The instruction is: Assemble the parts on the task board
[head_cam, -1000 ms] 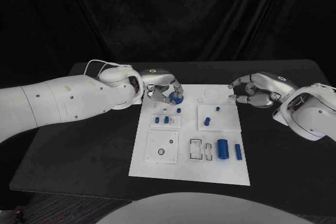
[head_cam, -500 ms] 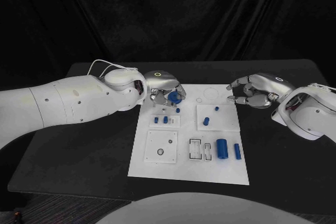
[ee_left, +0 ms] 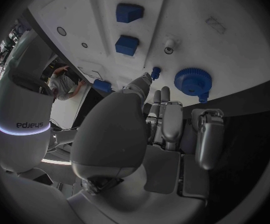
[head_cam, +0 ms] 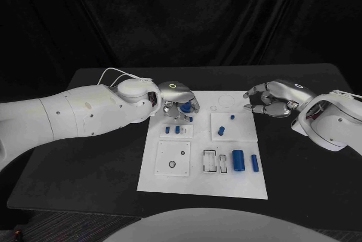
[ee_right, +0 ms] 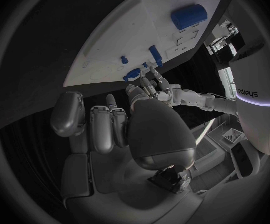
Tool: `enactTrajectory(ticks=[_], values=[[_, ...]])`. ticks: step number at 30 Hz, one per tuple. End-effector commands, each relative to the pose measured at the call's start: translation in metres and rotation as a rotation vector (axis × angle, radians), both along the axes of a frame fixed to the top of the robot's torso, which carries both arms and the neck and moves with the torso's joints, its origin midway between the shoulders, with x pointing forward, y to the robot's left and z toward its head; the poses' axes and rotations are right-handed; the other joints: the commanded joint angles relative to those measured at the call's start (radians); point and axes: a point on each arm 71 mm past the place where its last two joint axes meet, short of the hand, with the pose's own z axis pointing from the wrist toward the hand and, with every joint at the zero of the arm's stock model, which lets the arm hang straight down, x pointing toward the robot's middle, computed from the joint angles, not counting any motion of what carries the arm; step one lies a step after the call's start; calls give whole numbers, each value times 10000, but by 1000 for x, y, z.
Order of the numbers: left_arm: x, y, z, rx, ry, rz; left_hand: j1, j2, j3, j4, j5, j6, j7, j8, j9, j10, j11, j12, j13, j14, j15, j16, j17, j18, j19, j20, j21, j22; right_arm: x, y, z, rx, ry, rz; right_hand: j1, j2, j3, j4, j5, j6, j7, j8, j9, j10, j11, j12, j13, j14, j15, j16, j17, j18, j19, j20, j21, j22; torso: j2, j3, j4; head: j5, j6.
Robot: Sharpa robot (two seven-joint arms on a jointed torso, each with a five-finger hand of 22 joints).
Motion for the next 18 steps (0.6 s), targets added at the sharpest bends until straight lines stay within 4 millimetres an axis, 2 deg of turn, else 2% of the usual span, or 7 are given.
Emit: enactTrajectory(ticks=[1,9,14,18], values=[[0,0,-6,439,119,-57,-151,-9,85,14,57,119,-32,11,-88,138,2,-64,-77,85,-2,76,-27,-70,842,20,82,2540,-1,0,-1,-57,20,-7,50,-19,45,-3,31,74,13,-32,-9,-33,-14,-29,740,611,54,-7,179,105,-4,-10,18,1427,5,-2,-16,10,-1],[0,-2,-12,536,235,-11,-167,23,147,-14,85,207,-89,22,-189,319,-15,-64,-175,79,-9,84,-80,-69,840,14,79,2538,0,0,-1,-44,3,11,60,-27,51,-10,39,77,12,-35,-10,-33,-17,-32,736,611,52,-6,180,105,-1,-11,19,1429,1,-1,6,0,-1],[1,-3,-16,546,271,-9,-84,75,371,-145,427,178,-197,-17,-413,446,10,-174,-388,55,14,96,-177,-65,830,7,68,2534,0,1,-1,-39,1,28,60,-27,51,-10,39,77,12,-35,-10,-33,-17,-32,736,611,52,-6,180,105,-1,-11,19,1429,3,-7,7,-8,-1],[1,-3,-18,532,282,-20,-54,132,489,-196,562,198,-223,-5,-490,509,10,-201,-462,46,25,105,-212,-66,832,7,70,2535,-1,1,-1,-36,2,33,60,-27,51,-10,39,77,12,-35,-10,-33,-17,-32,736,611,52,-6,180,105,-1,-11,19,1429,4,-8,8,-35,-1]])
